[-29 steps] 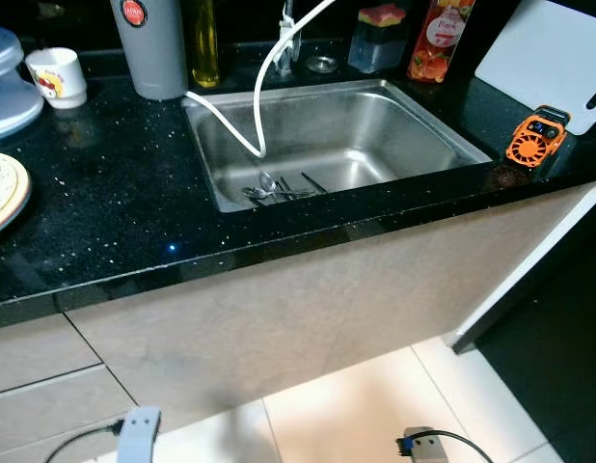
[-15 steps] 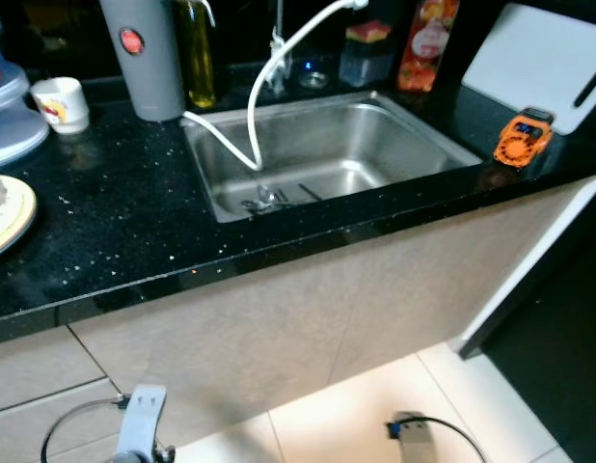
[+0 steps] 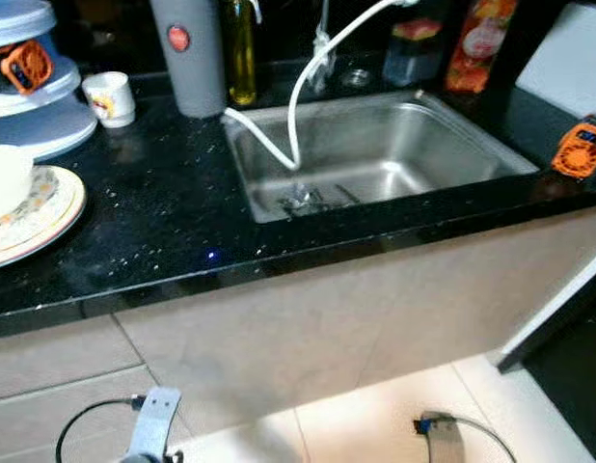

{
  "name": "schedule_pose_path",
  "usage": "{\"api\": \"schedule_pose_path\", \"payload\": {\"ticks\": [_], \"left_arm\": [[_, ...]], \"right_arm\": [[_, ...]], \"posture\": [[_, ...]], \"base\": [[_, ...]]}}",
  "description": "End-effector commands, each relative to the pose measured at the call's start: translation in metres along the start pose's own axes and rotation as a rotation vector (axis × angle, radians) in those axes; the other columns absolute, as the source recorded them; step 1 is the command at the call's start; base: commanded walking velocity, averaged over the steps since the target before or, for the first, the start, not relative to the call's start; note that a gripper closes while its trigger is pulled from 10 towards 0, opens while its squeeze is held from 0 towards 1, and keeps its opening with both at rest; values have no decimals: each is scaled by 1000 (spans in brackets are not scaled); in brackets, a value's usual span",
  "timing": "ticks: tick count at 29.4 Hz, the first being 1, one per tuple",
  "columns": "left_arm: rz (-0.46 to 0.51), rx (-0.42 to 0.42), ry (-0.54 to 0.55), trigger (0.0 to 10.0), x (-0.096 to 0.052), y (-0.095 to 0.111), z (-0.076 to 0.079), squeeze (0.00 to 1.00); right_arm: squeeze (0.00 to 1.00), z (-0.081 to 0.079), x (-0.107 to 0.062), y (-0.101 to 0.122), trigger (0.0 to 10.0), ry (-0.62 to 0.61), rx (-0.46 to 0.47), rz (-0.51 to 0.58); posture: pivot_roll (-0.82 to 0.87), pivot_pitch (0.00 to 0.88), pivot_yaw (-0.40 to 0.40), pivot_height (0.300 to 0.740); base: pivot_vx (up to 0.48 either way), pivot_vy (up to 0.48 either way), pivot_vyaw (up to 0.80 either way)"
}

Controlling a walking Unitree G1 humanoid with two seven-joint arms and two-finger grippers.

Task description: Kitchen organization

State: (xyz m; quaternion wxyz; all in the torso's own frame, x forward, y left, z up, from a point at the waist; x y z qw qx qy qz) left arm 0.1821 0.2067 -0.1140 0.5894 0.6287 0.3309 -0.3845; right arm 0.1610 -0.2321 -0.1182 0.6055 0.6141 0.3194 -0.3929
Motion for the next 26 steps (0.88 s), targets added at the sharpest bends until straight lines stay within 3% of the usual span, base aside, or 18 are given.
{"api": "schedule_pose_path", "payload": {"ticks": [1, 9, 16, 26], "left_arm": [[-27, -9, -1, 10000, -1, -11, -1, 0], [-78, -53, -48, 10000, -5, -33, 1, 0], [-41, -93, -68, 10000, -3, -22, 5, 0], [-49, -96, -82, 10000, -3, -23, 6, 0]], "right_arm": [[0, -3, 0, -4, 10000, 1, 12, -16], [0, -5, 0, -7, 10000, 13, 0, -27], [0, -6, -1, -11, 10000, 21, -15, -42], [0, -4, -1, -13, 10000, 28, -15, -52]], "posture": [[8, 35, -12, 740], [21, 55, -11, 740], [20, 63, -11, 740], [29, 61, 0, 740]], "base": [[0, 0, 700], [0, 0, 699], [0, 0, 699], [0, 0, 700]]}}
Point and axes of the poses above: a point about 5 cm out from each wrist's last joint towards the gripper, its own x axis pointing out of the wrist towards the gripper, its own y axis along the axis of the wrist's last joint, z = x × y, the point moved 3 cm from there along x, pointing out of the wrist towards the gripper, and after that the axes turned 2 degrees about -x, right-handed, at the moved point
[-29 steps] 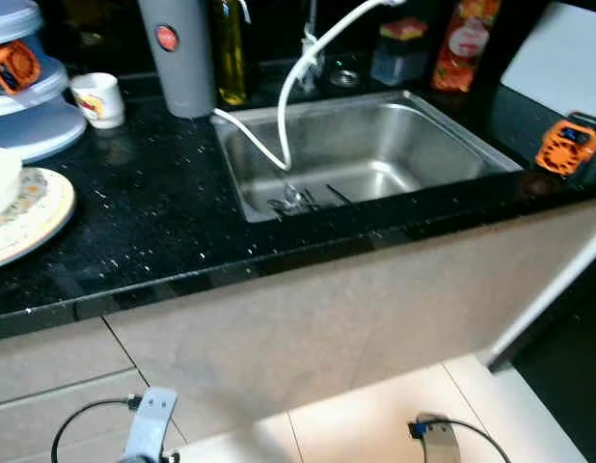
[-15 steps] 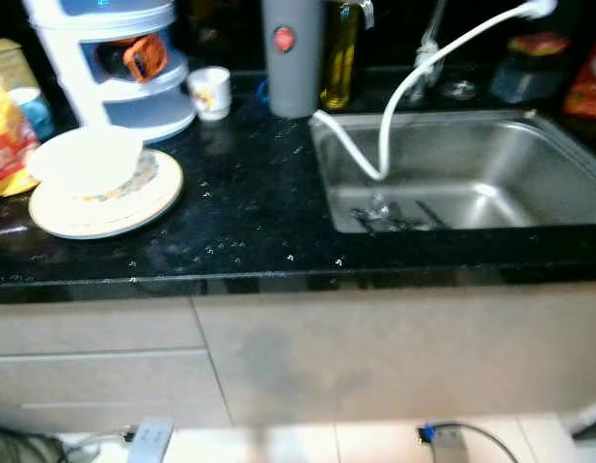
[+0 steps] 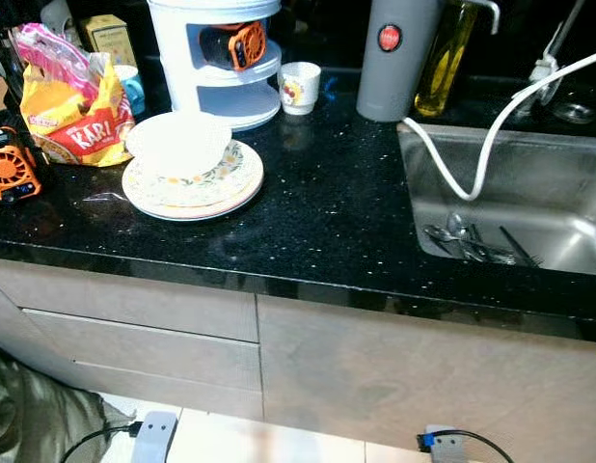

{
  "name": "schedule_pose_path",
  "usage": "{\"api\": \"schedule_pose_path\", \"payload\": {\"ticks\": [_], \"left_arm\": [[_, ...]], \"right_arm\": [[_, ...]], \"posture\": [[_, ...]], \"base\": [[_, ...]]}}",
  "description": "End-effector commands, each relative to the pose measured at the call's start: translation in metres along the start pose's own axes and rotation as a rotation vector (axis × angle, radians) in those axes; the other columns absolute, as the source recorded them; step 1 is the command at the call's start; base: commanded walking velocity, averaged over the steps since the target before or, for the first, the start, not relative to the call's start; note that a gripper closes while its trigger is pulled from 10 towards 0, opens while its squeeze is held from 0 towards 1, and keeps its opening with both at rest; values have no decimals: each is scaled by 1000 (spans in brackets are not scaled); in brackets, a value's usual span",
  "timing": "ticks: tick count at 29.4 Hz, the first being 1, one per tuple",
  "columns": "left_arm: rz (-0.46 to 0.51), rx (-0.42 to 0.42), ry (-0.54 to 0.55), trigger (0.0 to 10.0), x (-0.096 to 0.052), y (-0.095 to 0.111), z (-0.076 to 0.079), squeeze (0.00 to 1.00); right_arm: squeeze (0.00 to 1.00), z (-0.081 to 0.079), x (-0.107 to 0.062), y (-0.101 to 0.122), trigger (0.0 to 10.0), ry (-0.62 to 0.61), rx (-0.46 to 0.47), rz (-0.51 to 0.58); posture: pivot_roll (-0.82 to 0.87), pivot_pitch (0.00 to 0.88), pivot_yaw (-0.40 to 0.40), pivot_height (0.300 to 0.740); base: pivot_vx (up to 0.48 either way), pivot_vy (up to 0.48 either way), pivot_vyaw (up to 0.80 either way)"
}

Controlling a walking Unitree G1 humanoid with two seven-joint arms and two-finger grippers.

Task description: Kitchen organization

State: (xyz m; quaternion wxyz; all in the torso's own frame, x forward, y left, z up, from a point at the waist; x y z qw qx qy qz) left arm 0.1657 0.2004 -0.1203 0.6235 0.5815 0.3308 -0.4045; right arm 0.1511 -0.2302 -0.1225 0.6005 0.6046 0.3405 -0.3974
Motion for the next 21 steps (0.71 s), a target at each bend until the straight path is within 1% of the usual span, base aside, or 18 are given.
{"api": "schedule_pose_path", "payload": {"ticks": [1, 3, 4, 6, 7, 9, 10, 11, 14, 15, 17, 18, 19, 21], "left_arm": [[-24, -13, 5, 10000, -2, -7, -3, 0], [-26, -15, 6, 10000, -2, -8, -4, 0], [-26, -19, 7, 10000, -2, -8, -5, 0], [-25, -28, 10, 10000, -3, -8, -7, 0], [-25, -28, 10, 10000, -3, -8, -7, 0], [-28, -34, 11, 10000, -3, -10, -7, 0], [-28, -34, 11, 10000, -3, -10, -7, 0], [-30, -36, 11, 10000, -3, -11, -7, 0], [-38, -40, 7, 10000, -3, -15, -6, 0], [-38, -40, 7, 10000, -3, -15, -6, 0], [-43, -40, 4, 10000, -3, -17, -5, 0], [-43, -40, 4, 10000, -3, -17, -5, 0], [-46, -40, 0, 10000, -3, -17, -4, 0], [-48, -45, -6, 10000, -3, -17, -3, 0]], "right_arm": [[0, -4, 0, -2, 10000, 17, 11, -11], [0, -4, 0, -2, 10000, 20, 17, -11], [0, -6, 0, -3, 10000, 37, 38, -14], [0, -7, 0, -1, 10000, 79, 65, -2], [0, -7, 0, -1, 10000, 79, 65, -2], [0, -9, -1, 7, 10000, 153, 117, 35], [0, -9, -1, 7, 10000, 153, 117, 35], [0, -10, -1, 10, 10000, 181, 132, 49], [0, -10, -6, 35, 10000, 343, 189, 160], [0, -10, -6, 35, 10000, 343, 189, 160], [0, -13, -10, 47, 10000, 444, 184, 199], [0, -13, -10, 47, 10000, 444, 184, 199], [0, -19, -14, 53, 10000, 533, 159, 213], [0, -32, -25, 66, 10000, 753, 82, 236]], "posture": [[34, 62, -2, 740], [36, 62, -2, 740], [40, 64, -3, 740], [43, 66, -5, 740], [43, 66, -5, 740], [42, 66, -7, 740], [42, 66, -7, 740], [43, 67, -9, 740], [35, 68, -15, 740], [35, 68, -15, 740], [32, 68, -16, 740], [32, 68, -16, 740], [26, 67, -17, 740], [25, 66, -20, 740]], "base": [[0, 0, 700], [0, 0, 700], [0, 0, 456], [0, 0, 0], [0, 0, 0], [0, 0, 0], [0, 0, 0], [0, 0, 0], [0, 0, 0], [0, 0, 0], [0, 0, 0], [0, 0, 0], [0, 0, 0], [0, 0, 0]]}}
Point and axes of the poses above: a point about 5 cm out from each wrist's last joint towards the gripper, its own x axis pointing out of the wrist towards the gripper, its own y axis along the axis of the wrist's last joint, z = x × y, the point moved 3 cm from there along x, pointing out of the wrist towards the gripper, and after that the axes turned 2 degrees about -x, right-handed, at the moved point
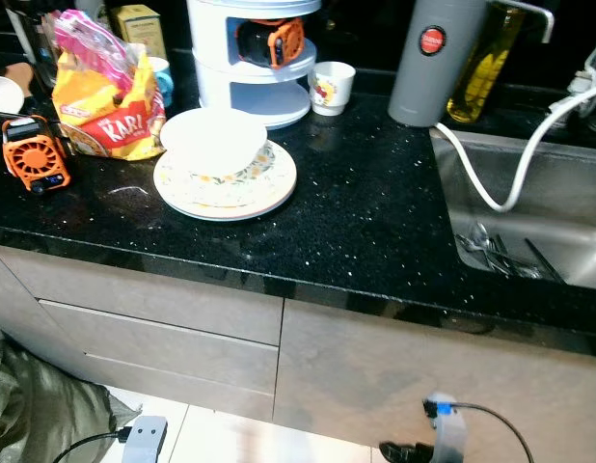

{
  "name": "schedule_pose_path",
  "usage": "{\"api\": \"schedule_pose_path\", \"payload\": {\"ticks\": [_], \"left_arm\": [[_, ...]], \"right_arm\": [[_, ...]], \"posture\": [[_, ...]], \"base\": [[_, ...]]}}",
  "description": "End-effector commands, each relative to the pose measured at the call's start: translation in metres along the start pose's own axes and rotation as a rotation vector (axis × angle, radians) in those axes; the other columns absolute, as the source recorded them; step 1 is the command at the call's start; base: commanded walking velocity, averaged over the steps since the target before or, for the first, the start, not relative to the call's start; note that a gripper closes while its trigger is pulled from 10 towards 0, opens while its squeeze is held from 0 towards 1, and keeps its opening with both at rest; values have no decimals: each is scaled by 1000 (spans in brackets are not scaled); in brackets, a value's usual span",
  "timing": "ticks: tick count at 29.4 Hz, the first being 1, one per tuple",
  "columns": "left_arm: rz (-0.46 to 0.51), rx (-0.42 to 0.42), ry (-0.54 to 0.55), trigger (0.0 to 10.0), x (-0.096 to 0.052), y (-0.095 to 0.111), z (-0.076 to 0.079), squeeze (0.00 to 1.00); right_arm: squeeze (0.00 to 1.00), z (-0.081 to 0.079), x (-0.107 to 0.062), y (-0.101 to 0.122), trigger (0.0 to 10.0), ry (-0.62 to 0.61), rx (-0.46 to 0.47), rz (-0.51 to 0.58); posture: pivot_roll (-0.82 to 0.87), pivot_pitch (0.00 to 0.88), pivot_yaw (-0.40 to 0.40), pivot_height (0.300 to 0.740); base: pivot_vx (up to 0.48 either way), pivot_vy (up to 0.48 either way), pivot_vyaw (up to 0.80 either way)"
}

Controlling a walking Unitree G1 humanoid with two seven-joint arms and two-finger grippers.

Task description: Kitchen organization

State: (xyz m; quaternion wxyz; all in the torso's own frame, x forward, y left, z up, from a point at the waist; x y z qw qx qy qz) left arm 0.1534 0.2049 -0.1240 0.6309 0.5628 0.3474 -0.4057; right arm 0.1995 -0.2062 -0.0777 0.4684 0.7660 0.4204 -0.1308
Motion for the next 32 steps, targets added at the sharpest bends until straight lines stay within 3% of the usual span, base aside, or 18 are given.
{"api": "schedule_pose_path", "payload": {"ticks": [1, 3, 7, 9, 10, 14, 15, 16, 18, 23, 25, 32], "left_arm": [[-20, -1, -6, 10000, 0, -4, 1, 0], [-18, 0, -7, 10000, 0, -3, 2, 0], [-16, 0, -8, 10000, 1, -2, 2, 0], [-14, -1, -12, 10000, 1, -2, 3, 0], [-14, -1, -12, 10000, 1, -2, 3, 0], [-17, -3, -17, 10000, 1, -4, 4, 0], [-20, -5, -18, 10000, 0, -5, 4, 0], [-20, -5, -18, 10000, 0, -5, 4, 0], [-25, -7, -18, 10000, 0, -7, 3, 0], [-26, -7, -17, 10000, 0, -7, 2, 0], [-24, -5, -19, 10000, 0, -6, 2, 0], [-18, -6, -22, 10000, 0, -3, 2, 0]], "right_arm": [[0, -16, 0, 8, 10000, 199, -37, -14], [0, -31, -1, 15, 10000, 370, -98, -28], [0, -43, -4, 17, 10000, 497, -150, -57], [0, -59, -8, 19, 10000, 656, -219, -96], [0, -59, -8, 19, 10000, 656, -219, -96], [0, -84, -14, 20, 10000, 834, -319, -145], [0, -97, -18, 27, 10000, 904, -343, -122], [0, -97, -18, 27, 10000, 904, -343, -122], [0, -123, -26, 48, 10000, 1030, -377, -26], [0, -139, -33, 62, 10000, 1107, -406, 33], [0, -157, -43, 74, 10000, 1186, -443, 73], [0, -184, -63, 92, 10000, 1317, -478, 141]], "posture": [[25, 66, -20, 740], [23, 63, -21, 740], [22, 64, -23, 740], [22, 67, -22, 740], [22, 67, -22, 740], [23, 76, -18, 740], [23, 77, -16, 740], [23, 77, -16, 740], [24, 78, -13, 740], [24, 78, -12, 740], [25, 77, -11, 740], [26, 73, -13, 740]], "base": [[0, 0, 0], [0, 0, 0], [0, 0, 0], [0, 0, 0], [0, 0, 0], [0, 0, 0], [0, 0, 0], [0, 0, 0], [0, 0, 0], [0, 0, 0], [0, 0, 0], [0, 0, 0]]}}
Point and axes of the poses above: a point about 5 cm out from each wrist's last joint towards the gripper, its own x axis pointing out of the wrist towards the gripper, its own y axis along the axis of the wrist's last joint, z = x × y, the point moved 3 cm from there along x, pointing out of the wrist towards the gripper, and after that the axes turned 2 degrees about -x, right-handed, at the moved point
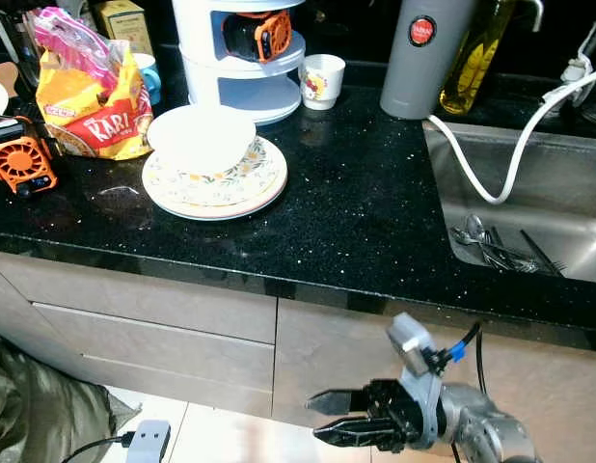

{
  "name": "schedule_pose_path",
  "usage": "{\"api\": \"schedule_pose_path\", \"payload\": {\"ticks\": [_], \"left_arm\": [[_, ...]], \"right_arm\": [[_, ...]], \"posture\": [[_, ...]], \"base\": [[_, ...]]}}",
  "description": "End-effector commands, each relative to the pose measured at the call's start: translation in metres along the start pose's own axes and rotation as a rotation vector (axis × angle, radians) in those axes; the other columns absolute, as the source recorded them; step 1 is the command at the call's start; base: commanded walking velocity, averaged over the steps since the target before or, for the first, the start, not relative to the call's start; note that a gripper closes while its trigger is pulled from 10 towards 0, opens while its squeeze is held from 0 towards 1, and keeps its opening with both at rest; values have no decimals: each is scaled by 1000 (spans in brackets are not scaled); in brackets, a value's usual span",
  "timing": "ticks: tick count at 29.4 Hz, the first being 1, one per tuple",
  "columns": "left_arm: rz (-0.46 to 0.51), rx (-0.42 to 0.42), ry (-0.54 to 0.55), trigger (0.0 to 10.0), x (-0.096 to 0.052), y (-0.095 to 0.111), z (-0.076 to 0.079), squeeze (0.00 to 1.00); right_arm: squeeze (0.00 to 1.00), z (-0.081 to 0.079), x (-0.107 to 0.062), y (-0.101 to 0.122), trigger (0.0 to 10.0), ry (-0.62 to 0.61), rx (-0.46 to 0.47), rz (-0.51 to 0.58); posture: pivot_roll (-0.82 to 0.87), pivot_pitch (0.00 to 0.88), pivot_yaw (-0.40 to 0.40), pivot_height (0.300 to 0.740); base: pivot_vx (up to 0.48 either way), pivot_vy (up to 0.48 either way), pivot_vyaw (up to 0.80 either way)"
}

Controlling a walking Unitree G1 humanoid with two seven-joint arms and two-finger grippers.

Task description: Kitchen organization

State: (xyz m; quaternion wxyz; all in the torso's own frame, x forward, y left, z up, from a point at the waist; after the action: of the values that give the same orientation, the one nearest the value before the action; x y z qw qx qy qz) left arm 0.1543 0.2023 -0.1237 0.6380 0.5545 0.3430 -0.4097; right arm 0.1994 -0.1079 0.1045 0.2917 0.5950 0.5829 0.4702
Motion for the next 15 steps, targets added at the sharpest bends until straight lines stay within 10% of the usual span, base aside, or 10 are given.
{"api": "schedule_pose_path", "payload": {"ticks": [1, 7, 15], "left_arm": [[-18, 6, -1, 10000, 0, -4, 0, 0], [-17, 6, -1, 10000, 0, -4, 0, 0], [-14, -7, 1, 10000, 1, -4, 2, 0]], "right_arm": [[0, -11, 10, 22, 10000, 78, -50, 58], [0, -2, 27, 83, 10000, 47, -241, 242], [0, 66, 48, 165, 10000, -472, -447, 363]], "posture": [[27, 71, -12, 740], [36, 69, -17, 740], [46, 64, -29, 740]], "base": [[0, 0, 0], [0, 0, 0], [0, 0, 0]]}}
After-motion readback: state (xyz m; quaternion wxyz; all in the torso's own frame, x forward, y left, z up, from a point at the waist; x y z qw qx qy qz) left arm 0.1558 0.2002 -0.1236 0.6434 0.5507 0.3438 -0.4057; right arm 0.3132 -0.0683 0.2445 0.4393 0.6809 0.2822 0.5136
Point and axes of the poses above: a point about 5 cm out from each wrist's last joint towards the gripper, its own x axis pointing out of the wrist towards the gripper, its own y axis along the axis of the wrist's last joint, z = x × y, the point moved 3 cm from there along x, pointing out of the wrist towards the gripper, and after that the axes turned 2 degrees about -x, right-handed, at the moved point
